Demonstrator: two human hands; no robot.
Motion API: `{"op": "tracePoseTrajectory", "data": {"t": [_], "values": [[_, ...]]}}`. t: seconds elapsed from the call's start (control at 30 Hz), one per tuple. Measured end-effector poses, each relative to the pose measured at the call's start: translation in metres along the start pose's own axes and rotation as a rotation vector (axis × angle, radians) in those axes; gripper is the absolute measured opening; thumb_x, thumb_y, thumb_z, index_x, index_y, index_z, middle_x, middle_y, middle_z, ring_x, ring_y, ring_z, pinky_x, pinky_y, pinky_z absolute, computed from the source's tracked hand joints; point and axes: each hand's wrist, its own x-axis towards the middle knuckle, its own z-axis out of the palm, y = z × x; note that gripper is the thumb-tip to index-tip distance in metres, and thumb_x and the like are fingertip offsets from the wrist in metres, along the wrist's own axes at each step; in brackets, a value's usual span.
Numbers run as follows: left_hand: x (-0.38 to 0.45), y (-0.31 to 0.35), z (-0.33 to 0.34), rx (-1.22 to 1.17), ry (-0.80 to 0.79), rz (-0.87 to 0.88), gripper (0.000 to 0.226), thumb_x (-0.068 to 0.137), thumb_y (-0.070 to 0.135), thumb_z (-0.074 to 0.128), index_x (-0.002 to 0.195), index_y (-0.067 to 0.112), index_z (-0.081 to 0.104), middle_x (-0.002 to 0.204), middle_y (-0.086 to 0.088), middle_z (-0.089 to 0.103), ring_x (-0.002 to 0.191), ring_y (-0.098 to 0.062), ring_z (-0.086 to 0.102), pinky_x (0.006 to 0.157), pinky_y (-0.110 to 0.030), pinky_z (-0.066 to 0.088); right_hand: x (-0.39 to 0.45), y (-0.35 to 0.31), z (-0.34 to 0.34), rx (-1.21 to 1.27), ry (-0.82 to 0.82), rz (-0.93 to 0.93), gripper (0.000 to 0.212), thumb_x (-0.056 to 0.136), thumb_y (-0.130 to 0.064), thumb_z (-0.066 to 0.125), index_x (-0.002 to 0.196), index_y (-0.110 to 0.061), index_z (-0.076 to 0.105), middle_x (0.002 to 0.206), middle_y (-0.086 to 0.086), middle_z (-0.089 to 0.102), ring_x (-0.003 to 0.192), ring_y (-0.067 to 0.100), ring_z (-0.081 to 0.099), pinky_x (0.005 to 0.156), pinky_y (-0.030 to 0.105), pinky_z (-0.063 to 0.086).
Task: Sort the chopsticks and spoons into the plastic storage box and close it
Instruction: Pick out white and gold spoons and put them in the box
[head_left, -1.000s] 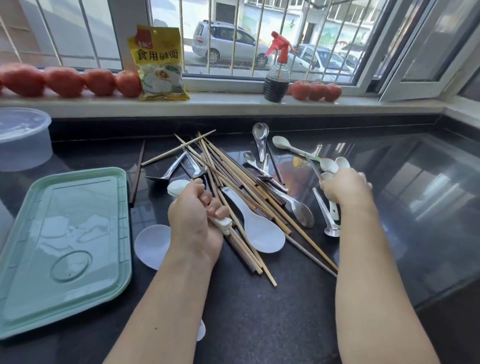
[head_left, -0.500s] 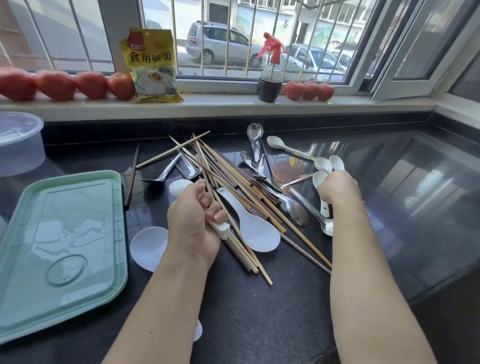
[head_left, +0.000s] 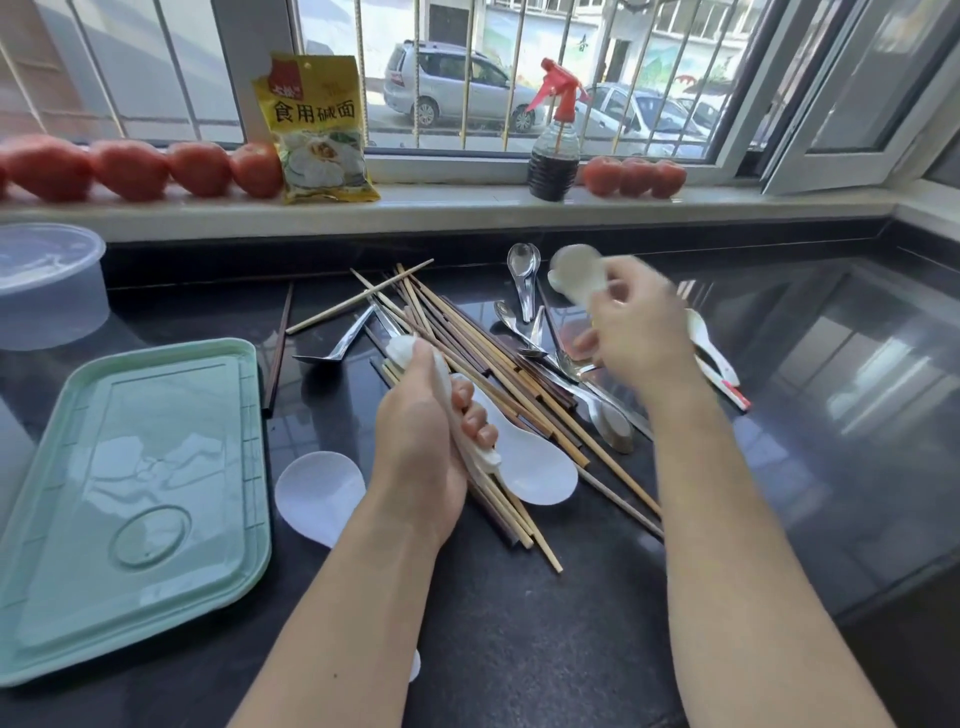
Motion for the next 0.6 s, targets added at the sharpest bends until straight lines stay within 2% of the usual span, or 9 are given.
{"op": "tracePoseTrajectory", "data": {"t": [0.07, 0.13, 0.2, 0.27, 0.3, 0.37, 0.47, 0.53, 0.6], "values": [[0.004, -0.001, -0.001, -0.001, 0.001, -0.017, 0.038, 0.104, 0.051, 0.044, 0.094, 0.015, 0.050, 0.068, 0.000, 0.041, 0.053, -0.013, 0.037, 0.051, -0.029, 0.036, -0.023, -0.028, 0.030, -0.051, -0.158, -0.225, 0.034, 0.102, -0.017, 0.050, 0.126, -0.033, 0.067, 0.099, 0.001, 0.058, 0.070, 0.017, 0.069, 0.063, 0.023, 0.051], [0.005, 0.000, -0.001, -0.011, 0.017, 0.005, 0.044, 0.106, 0.050, 0.040, 0.096, 0.012, 0.059, 0.074, -0.005, 0.050, 0.058, -0.017, 0.047, 0.056, -0.031, 0.041, -0.044, -0.044, 0.056, -0.074, -0.288, -0.334, 0.036, 0.103, -0.020, 0.048, 0.132, -0.034, 0.065, 0.100, 0.003, 0.052, 0.074, 0.019, 0.065, 0.067, 0.021, 0.052], [0.004, 0.003, -0.001, -0.015, 0.060, 0.075, 0.048, 0.110, 0.044, 0.036, 0.105, 0.009, 0.068, 0.090, -0.013, 0.065, 0.075, -0.024, 0.061, 0.071, -0.037, 0.048, -0.057, -0.050, 0.070, -0.049, -0.367, -0.378, 0.041, 0.101, -0.017, 0.047, 0.138, -0.028, 0.061, 0.102, 0.005, 0.052, 0.079, 0.023, 0.063, 0.071, 0.036, 0.058], [0.002, 0.004, -0.001, 0.048, 0.166, 0.147, 0.046, 0.111, 0.040, 0.035, 0.096, 0.011, 0.069, 0.089, -0.010, 0.068, 0.076, -0.022, 0.064, 0.070, -0.035, 0.050, -0.062, -0.052, 0.072, -0.113, -0.344, -0.396, 0.040, 0.098, -0.014, 0.050, 0.135, -0.024, 0.064, 0.099, 0.003, 0.054, 0.088, 0.024, 0.060, 0.082, 0.044, 0.054], [0.003, 0.004, -0.002, 0.103, 0.218, 0.168, 0.046, 0.111, 0.040, 0.036, 0.093, 0.012, 0.069, 0.082, -0.007, 0.068, 0.072, -0.020, 0.064, 0.065, -0.033, 0.051, -0.063, -0.052, 0.071, -0.137, -0.314, -0.407, 0.035, 0.098, -0.015, 0.052, 0.129, -0.023, 0.067, 0.097, 0.003, 0.055, 0.089, 0.022, 0.058, 0.084, 0.043, 0.051], [0.003, 0.002, -0.002, 0.179, 0.258, 0.177, 0.046, 0.110, 0.042, 0.038, 0.099, 0.012, 0.071, 0.080, -0.004, 0.073, 0.076, -0.024, 0.069, 0.063, -0.034, 0.051, -0.064, -0.053, 0.071, -0.135, -0.280, -0.413, 0.027, 0.098, -0.018, 0.056, 0.119, -0.021, 0.071, 0.096, 0.002, 0.057, 0.090, 0.021, 0.057, 0.085, 0.039, 0.049], [0.001, 0.001, 0.000, 0.151, 0.245, 0.170, 0.043, 0.109, 0.041, 0.040, 0.110, 0.013, 0.073, 0.091, -0.002, 0.079, 0.095, -0.022, 0.076, 0.076, -0.036, 0.057, -0.069, -0.058, 0.074, -0.091, -0.301, -0.412, 0.029, 0.100, -0.024, 0.055, 0.125, -0.024, 0.070, 0.097, 0.001, 0.057, 0.093, 0.019, 0.057, 0.086, 0.035, 0.048], [-0.003, 0.003, 0.003, 0.064, 0.201, 0.164, 0.041, 0.110, 0.040, 0.038, 0.110, 0.016, 0.072, 0.093, 0.001, 0.080, 0.097, -0.015, 0.076, 0.088, -0.035, 0.058, -0.071, -0.058, 0.075, -0.056, -0.341, -0.396, 0.030, 0.101, -0.024, 0.054, 0.128, -0.024, 0.069, 0.098, 0.000, 0.055, 0.094, 0.017, 0.056, 0.087, 0.034, 0.047], [-0.005, 0.005, 0.004, 0.039, 0.173, 0.174, 0.045, 0.110, 0.042, 0.037, 0.114, 0.013, 0.071, 0.101, -0.003, 0.080, 0.100, -0.016, 0.075, 0.095, -0.038, 0.057, -0.070, -0.057, 0.074, -0.014, -0.374, -0.373, 0.028, 0.101, -0.024, 0.054, 0.124, -0.024, 0.070, 0.099, 0.001, 0.054, 0.093, 0.015, 0.056, 0.087, 0.034, 0.048]]}}
